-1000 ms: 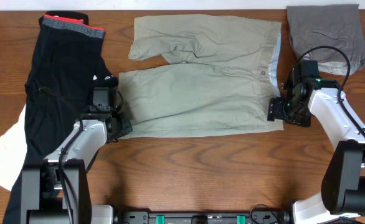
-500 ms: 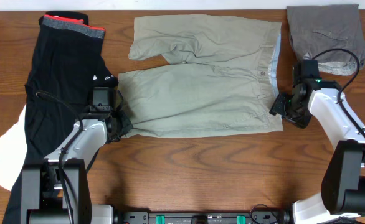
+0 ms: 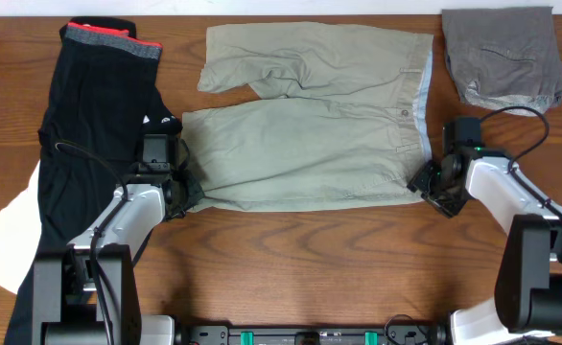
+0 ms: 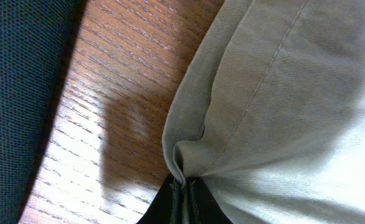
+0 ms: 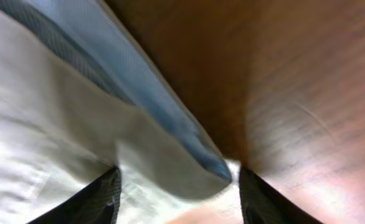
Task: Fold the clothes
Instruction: 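Pull the bottom hem corners outward with both grippers to straighten, then lift the hem corners with both grippers and fold them up toward the waistband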
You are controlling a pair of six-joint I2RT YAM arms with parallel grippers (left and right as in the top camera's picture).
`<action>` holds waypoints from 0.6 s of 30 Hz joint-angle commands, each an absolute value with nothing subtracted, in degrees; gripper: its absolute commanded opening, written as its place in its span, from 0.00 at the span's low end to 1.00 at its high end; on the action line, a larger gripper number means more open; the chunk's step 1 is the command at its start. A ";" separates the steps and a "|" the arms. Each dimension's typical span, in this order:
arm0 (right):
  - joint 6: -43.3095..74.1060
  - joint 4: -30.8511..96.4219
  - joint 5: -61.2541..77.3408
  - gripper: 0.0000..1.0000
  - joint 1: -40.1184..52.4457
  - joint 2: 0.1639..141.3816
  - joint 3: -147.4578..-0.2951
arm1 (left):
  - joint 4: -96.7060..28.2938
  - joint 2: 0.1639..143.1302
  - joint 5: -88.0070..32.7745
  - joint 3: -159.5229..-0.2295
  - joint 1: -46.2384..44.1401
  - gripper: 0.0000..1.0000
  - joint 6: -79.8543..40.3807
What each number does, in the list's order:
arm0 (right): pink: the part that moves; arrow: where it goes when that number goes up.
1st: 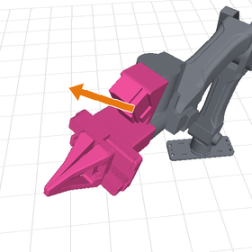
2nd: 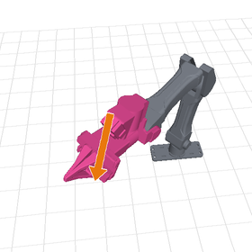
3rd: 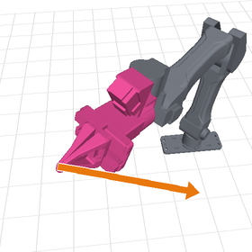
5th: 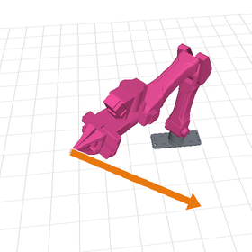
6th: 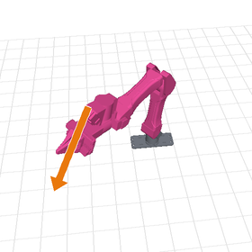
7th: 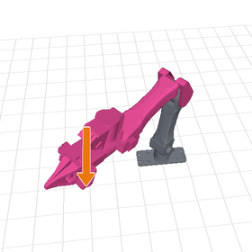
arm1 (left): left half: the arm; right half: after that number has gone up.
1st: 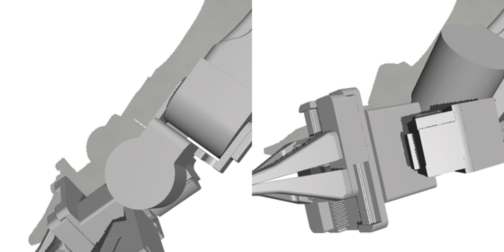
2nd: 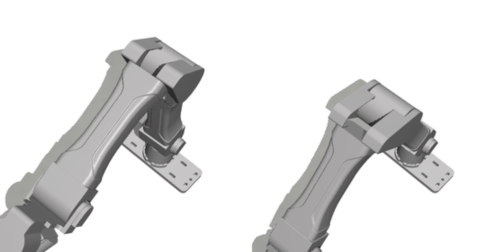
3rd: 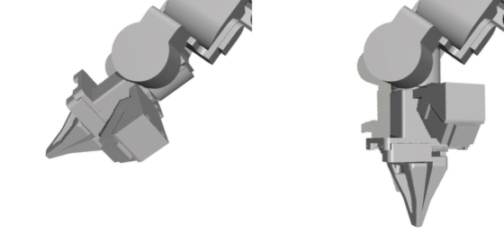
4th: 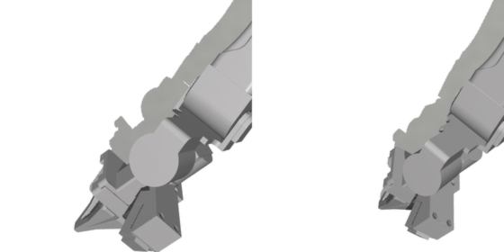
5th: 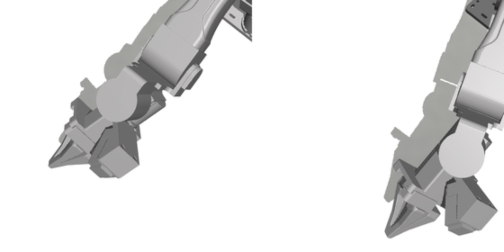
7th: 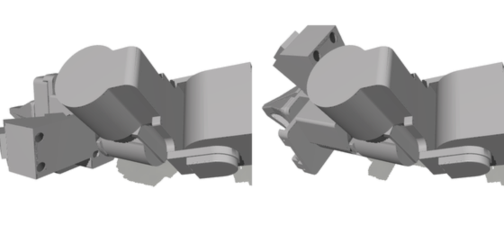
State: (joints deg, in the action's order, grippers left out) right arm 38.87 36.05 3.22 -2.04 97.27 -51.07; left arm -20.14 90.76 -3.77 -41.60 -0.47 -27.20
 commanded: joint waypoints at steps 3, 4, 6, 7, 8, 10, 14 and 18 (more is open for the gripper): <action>41.56 31.62 4.54 0.37 -1.37 98.06 -47.07 | -21.30 94.15 -3.73 -38.96 -0.43 0.06 -27.77; 41.56 31.24 4.23 0.30 -1.37 98.06 -47.03 | -21.28 94.15 -3.31 -38.96 -0.43 0.06 -27.77; 41.56 30.46 3.53 0.14 -1.37 98.06 -47.03 | -21.28 94.15 -2.57 -38.96 -0.43 0.06 -27.77; 41.56 30.09 3.25 0.06 -1.37 98.06 -47.03 | -21.28 94.15 -2.31 -38.96 -0.43 0.06 -27.77; 41.52 29.69 3.18 0.01 -1.37 98.06 -47.03 | -21.26 94.15 -2.31 -38.96 -0.40 0.06 -27.77; 41.50 28.88 2.90 0.01 -1.50 98.04 -47.07 | -20.84 94.11 -2.31 -39.00 -0.14 0.06 -27.77; 39.55 29.26 2.09 0.01 -1.54 97.47 -48.53 | -22.33 92.90 -2.33 -40.77 1.06 0.06 -27.73; 38.46 31.40 1.91 0.01 -1.76 94.56 -50.98 | -27.64 88.90 -2.31 -43.92 2.46 0.06 -26.61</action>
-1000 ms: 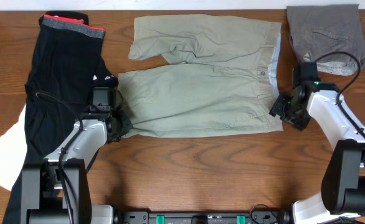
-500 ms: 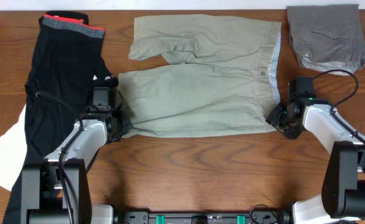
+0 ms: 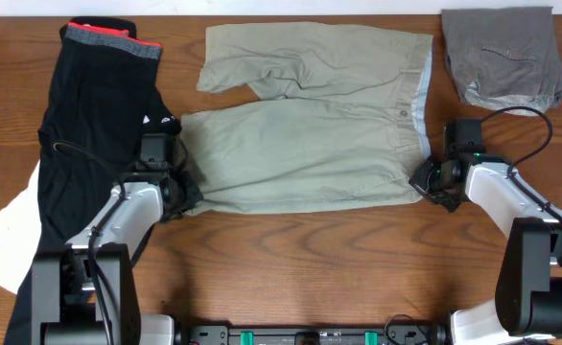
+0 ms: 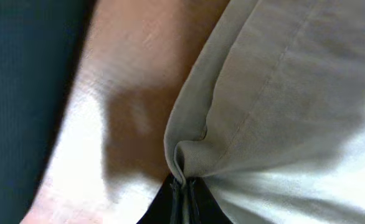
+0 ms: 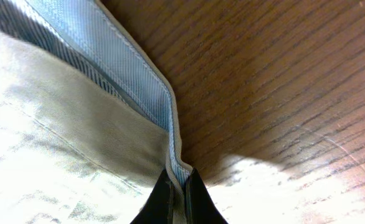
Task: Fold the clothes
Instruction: 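Lift the hem corners with both grippers and fold them up toward the waistband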
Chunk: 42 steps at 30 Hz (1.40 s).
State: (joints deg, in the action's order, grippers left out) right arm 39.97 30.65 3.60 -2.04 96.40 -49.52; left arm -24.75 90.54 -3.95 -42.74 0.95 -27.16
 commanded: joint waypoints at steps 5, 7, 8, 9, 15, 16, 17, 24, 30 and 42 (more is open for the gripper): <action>35.83 35.31 1.93 0.01 -3.79 88.20 -53.43 | -33.41 80.58 -1.08 -46.44 2.83 0.06 -25.50; 34.52 38.20 1.93 0.01 -4.78 84.95 -54.52 | -35.42 76.05 -0.60 -46.87 2.83 0.06 -25.34; 33.67 39.68 1.93 0.01 -5.34 83.07 -55.13 | -36.23 73.93 -0.60 -46.98 2.83 0.06 -25.34; 33.10 41.15 1.93 0.01 -5.87 81.17 -55.79 | -37.36 71.02 -0.60 -47.22 2.83 0.06 -25.36; 30.50 49.60 1.96 0.01 -8.60 71.22 -60.18 | -43.83 58.04 -0.62 -49.89 2.83 0.06 -25.36; 30.04 50.76 1.98 0.01 -8.86 70.08 -60.77 | -44.86 56.36 -0.62 -50.68 2.83 0.06 -25.36; 29.58 52.10 1.96 0.01 -9.02 68.95 -61.36 | -46.11 54.50 -0.62 -51.75 2.83 0.06 -25.36; 27.64 60.47 2.20 0.01 -9.04 63.48 -63.88 | -55.94 45.98 -0.64 -60.99 2.83 0.06 -25.34; 26.46 66.00 2.37 0.01 -9.06 58.61 -65.52 | -61.08 42.89 -0.86 -66.61 2.72 0.06 -25.10; 26.94 61.87 0.01 0.01 -9.04 62.72 -66.00 | -53.98 51.55 -1.06 -66.61 2.39 0.06 -24.43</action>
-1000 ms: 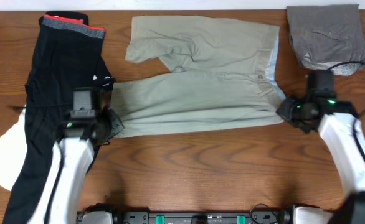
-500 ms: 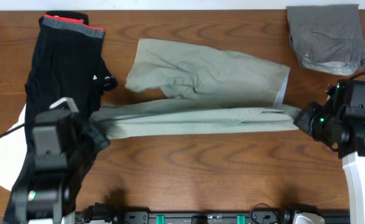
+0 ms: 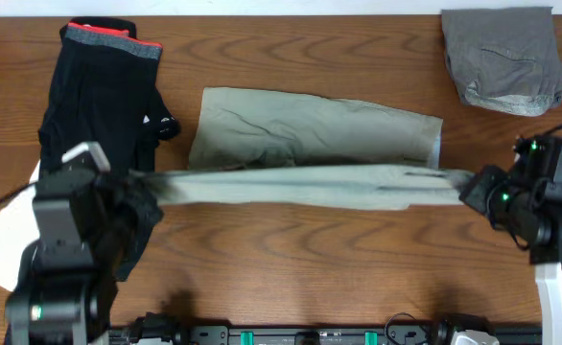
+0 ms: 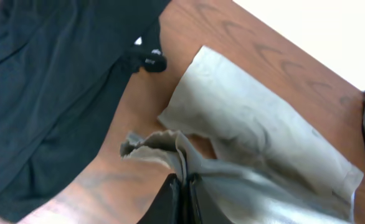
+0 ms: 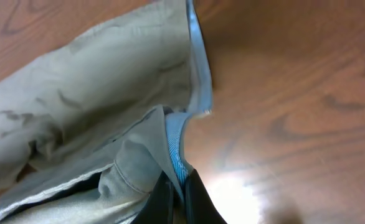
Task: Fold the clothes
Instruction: 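Lift the hem corners with both grippers and fold them up toward the waistband, then lower the folded hem onto the waistband and release both grippers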
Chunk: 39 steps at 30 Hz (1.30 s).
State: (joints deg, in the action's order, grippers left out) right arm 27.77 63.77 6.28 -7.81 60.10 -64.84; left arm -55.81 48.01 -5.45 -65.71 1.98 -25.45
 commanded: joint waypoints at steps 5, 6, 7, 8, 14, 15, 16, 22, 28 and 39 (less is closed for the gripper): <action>26.87 53.74 0.23 0.01 -9.04 70.98 -66.00 | -45.84 62.48 -1.04 -66.61 -0.12 0.06 -23.44; 26.59 52.18 0.23 0.01 -9.04 72.66 -66.00 | -44.01 64.55 -1.02 -66.61 -0.62 0.06 -22.83; 26.26 50.83 0.23 0.01 -9.06 74.08 -66.00 | -41.80 66.92 -0.93 -66.61 -1.15 0.06 -22.52; 26.04 49.30 0.27 0.01 -9.06 75.68 -66.00 | -39.64 69.19 -0.82 -66.61 -1.58 0.06 -22.52; 25.26 40.36 0.25 0.01 -9.04 83.88 -66.00 | -29.65 79.66 -0.80 -66.61 -1.96 0.06 -22.52; 25.15 38.89 0.25 0.01 -9.04 85.17 -66.00 | -28.08 81.34 -0.80 -66.61 -1.96 0.06 -22.50; 25.12 37.67 0.25 0.01 -9.04 86.26 -66.00 | -26.76 82.72 -0.80 -66.61 -1.96 0.06 -22.50; 24.97 30.04 0.25 0.01 -9.04 93.17 -66.00 | -17.78 91.09 -0.84 -66.61 -2.09 0.06 -22.52; 24.97 24.36 0.27 0.01 -9.04 98.65 -66.00 | -9.54 96.42 -0.84 -66.61 -3.44 0.06 -22.04; 25.19 9.93 0.43 0.11 -8.19 108.01 -66.00 | 1.50 101.51 -0.60 -66.61 -5.21 0.34 -19.90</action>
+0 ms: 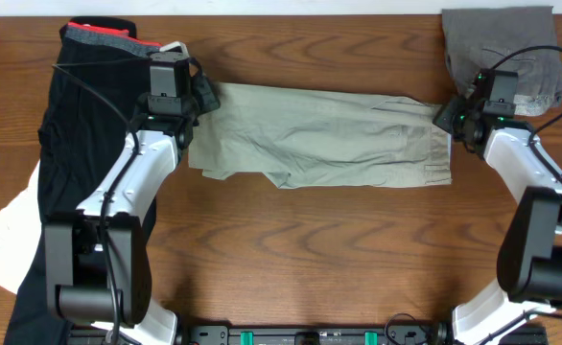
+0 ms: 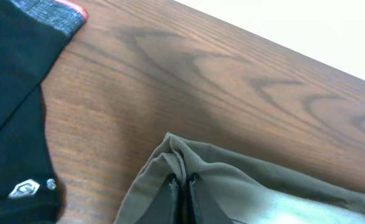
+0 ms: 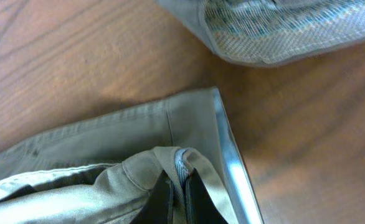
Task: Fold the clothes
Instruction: 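Lower the folded hem onto the waistband and release both grippers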
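Khaki shorts (image 1: 319, 139) lie in the middle of the table, doubled over lengthwise, with the waistband to the right. My left gripper (image 1: 202, 96) sits at their far left corner, shut on the bunched leg hem (image 2: 170, 152); the dark fingertips (image 2: 173, 186) pinch the cloth just above the wood. My right gripper (image 1: 446, 117) is at the far right corner, shut on the waistband fold (image 3: 170, 158) with its pale blue lining showing. In the wrist views the left gripper (image 2: 182, 182) and right gripper (image 3: 177, 180) both have cloth between closed jaws.
A black garment with a red waistband (image 1: 89, 115) lies at the left, beside the left arm. White cloth pokes out at the lower left. A folded grey garment (image 1: 506, 57) lies at the top right, close behind the right gripper.
Both grippers held the shorts' near edge raised and stretched between them above the table. That edge now lies over the far edge, and both grippers sit low at the far corners.
The shorts lay spread flat, my left gripper shut on the near leg hem and the right open around the near waistband corner. The right then shut on it. Both then held that edge up, stretched taut. Now the shorts lie folded in half.
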You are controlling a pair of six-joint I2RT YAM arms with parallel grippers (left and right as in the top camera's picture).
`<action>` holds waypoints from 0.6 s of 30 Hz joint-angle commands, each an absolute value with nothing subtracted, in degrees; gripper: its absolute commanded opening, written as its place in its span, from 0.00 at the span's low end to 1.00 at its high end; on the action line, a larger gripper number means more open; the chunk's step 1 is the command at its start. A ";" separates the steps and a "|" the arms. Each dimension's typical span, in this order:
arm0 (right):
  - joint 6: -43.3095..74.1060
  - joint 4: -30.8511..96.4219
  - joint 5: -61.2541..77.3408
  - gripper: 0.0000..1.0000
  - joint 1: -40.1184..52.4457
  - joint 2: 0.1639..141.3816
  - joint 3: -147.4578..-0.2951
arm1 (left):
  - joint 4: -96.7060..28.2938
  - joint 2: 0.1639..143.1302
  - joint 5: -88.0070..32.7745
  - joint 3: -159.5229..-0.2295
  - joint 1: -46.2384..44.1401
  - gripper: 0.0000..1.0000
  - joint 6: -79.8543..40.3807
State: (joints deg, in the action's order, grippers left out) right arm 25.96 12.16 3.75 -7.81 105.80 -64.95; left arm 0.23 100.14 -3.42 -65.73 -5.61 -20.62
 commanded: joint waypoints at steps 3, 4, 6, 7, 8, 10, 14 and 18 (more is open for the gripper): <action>23.99 6.22 0.73 0.82 -8.19 109.01 -66.00 | 3.57 102.48 -0.38 -66.61 -5.17 0.98 -18.94; 23.35 5.50 1.02 0.98 -8.19 109.01 -66.00 | 4.01 102.54 -0.38 -66.61 -5.17 0.98 -17.41; 22.37 4.71 1.98 0.99 -8.25 108.31 -66.08 | 4.21 102.45 -0.40 -66.63 -5.17 0.98 -15.51; 21.96 4.84 2.04 0.99 -8.25 107.74 -66.17 | 4.03 102.21 -0.40 -66.63 -5.17 0.98 -14.74; 21.80 5.48 2.00 0.99 -8.25 107.02 -66.28 | 3.60 101.95 -0.40 -66.63 -5.17 0.98 -14.55; 20.67 6.85 2.59 0.99 -8.29 105.14 -66.37 | 2.04 101.03 -0.43 -66.63 -5.17 0.98 -14.57; 17.08 11.22 5.26 0.96 -8.29 99.74 -66.37 | -2.81 98.67 -1.37 -66.63 -5.23 0.98 -13.89; 12.53 14.74 8.56 0.61 -7.94 96.40 -66.37 | -8.16 96.68 -7.05 -66.63 -5.48 0.98 -9.76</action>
State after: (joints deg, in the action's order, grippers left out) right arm 17.21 13.63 5.34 -7.97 99.48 -65.25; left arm -6.35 99.53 -3.07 -65.73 -5.37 -13.98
